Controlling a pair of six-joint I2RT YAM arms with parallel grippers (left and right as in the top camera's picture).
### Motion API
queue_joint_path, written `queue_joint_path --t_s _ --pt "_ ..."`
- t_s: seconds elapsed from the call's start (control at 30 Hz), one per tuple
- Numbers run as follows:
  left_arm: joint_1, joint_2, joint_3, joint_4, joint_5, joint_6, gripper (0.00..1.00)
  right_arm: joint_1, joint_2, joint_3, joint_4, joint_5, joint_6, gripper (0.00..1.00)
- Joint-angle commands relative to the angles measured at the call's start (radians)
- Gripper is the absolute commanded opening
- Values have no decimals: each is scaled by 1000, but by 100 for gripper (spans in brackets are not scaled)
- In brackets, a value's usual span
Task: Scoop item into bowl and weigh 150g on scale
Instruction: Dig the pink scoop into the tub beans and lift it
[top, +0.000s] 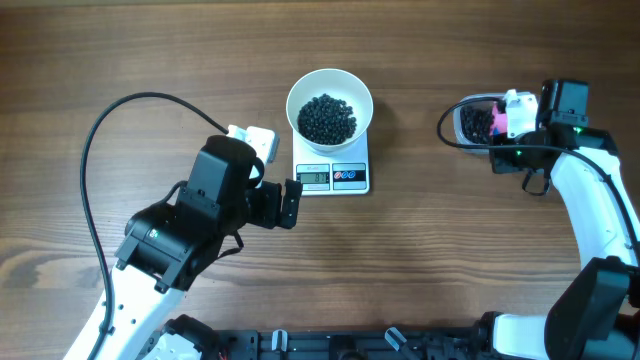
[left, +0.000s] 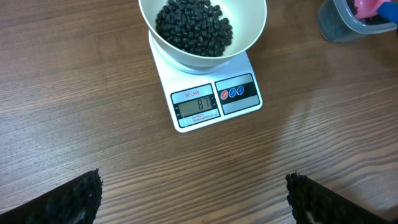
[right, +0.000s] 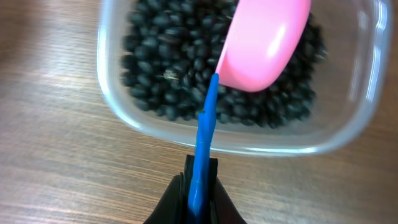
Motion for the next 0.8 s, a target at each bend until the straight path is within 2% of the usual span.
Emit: queue_joint_path --t_s 0.0,0.13,0.27,0.43,0.5,0.6,0.67,0.77 --pt "-4 -3 0 2 8 15 100 5 18 2 0 -124 -128 4" --pt "-4 -3 0 2 8 15 100 3 18 2 -77 -193 -266 4" --pt "-4 -3 0 2 8 15 100 -58 18 2 -72 -230 -270 4" --pt "-4 -3 0 2 8 15 100 -206 18 2 -64 -504 -312 4" --pt "-4 -3 0 2 8 15 100 -230 18 1 -66 -505 -314 4" --pt "-4 -3 0 2 8 15 100 -239 18 -1 -58 -503 -280 4" --pt "-4 -3 0 2 8 15 100 -239 20 -11 -28 -478 -170 4" --pt "-4 -3 0 2 8 15 100 -239 31 -27 -24 -494 -86 4"
